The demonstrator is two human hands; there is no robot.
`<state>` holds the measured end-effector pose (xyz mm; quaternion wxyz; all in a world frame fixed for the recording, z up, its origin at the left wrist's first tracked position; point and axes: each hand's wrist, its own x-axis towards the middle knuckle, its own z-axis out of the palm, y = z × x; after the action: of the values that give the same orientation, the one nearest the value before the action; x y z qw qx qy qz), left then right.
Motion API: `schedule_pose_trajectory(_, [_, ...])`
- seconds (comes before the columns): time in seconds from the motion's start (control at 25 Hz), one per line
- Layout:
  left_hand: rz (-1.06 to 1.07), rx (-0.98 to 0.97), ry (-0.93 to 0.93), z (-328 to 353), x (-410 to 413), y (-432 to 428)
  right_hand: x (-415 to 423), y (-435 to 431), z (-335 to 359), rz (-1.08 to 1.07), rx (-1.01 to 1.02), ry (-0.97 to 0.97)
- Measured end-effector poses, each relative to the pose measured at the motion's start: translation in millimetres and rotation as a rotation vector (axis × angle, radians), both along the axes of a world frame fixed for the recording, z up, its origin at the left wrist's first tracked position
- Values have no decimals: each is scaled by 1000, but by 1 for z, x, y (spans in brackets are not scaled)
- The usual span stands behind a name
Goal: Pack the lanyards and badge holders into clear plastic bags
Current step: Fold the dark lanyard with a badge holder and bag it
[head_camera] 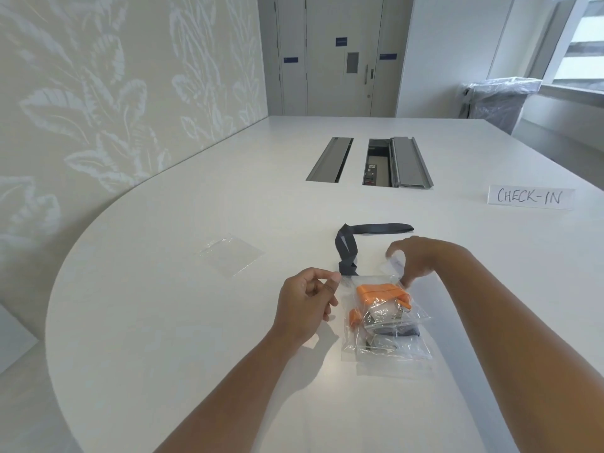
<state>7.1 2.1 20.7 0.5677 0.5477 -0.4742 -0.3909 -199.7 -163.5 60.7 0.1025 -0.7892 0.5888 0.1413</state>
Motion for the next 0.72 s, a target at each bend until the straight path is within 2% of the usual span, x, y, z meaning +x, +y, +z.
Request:
schedule_pose_trajectory(0.16, [40,26,60,3,3,0,-5,2,-9,-116,-59,-56])
schedule_pose_trajectory(0.24, [61,27,84,3,4,0,-11,4,-7,-147,-188,-178])
schedule_pose_trajectory(0.28, [75,27,99,3,4,0,-12,8,-3,-193,-275,-299])
schedule_pose_trajectory(0.32, [91,27,120,5,4,0,-10,13,2,-270,-357,-487])
schedule_pose_trajectory(0.36, [104,27,148,6,3,0,-7,18,7,-379,-375,-753])
schedule_pose_trajectory(0.44, [102,23,216,9,3,0,15,46,23,-518,-135,-1370])
schedule_pose_trajectory(0.48, [82,16,251,11,3,1,28,64,29,-506,37,-1591])
schedule_pose_trajectory(0.52, [57,5,287,13,3,3,40,79,31,-483,159,-1699])
schedule_pose_trajectory(0.64, [37,-17,340,20,1,11,68,111,22,-444,269,-1666])
schedule_pose_trajectory(0.72, [169,-27,227,18,-1,12,79,123,15,-413,295,-1635])
